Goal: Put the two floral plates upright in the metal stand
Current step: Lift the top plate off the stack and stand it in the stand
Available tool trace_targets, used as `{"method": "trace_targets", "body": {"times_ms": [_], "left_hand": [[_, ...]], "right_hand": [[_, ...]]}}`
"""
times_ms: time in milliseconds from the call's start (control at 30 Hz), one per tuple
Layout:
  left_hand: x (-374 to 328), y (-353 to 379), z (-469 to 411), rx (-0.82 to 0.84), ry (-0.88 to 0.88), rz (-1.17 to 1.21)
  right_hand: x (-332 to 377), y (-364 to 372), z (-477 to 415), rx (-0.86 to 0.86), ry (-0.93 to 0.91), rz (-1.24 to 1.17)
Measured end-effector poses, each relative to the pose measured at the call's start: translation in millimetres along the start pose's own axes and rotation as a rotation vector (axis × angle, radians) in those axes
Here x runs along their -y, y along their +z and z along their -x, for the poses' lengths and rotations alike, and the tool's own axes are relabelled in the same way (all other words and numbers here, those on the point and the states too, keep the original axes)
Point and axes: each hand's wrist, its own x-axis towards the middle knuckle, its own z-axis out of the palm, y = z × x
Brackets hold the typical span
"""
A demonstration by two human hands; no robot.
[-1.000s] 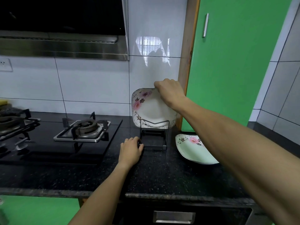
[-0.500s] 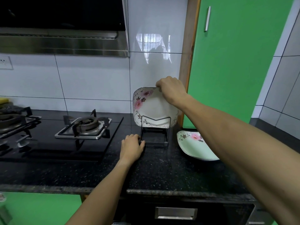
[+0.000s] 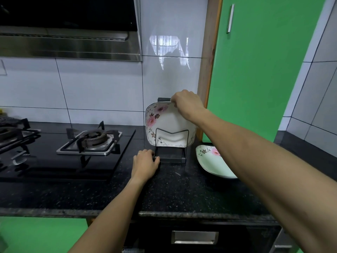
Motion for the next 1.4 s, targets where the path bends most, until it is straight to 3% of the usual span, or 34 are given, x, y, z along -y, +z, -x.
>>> {"method": "trace_targets", "body": {"times_ms": [1400], "left_hand": [[9,4,-3,0.024,-0.028,0.072]], "right_hand": [[5,23,20,0.075,0.022,0.003]]}}
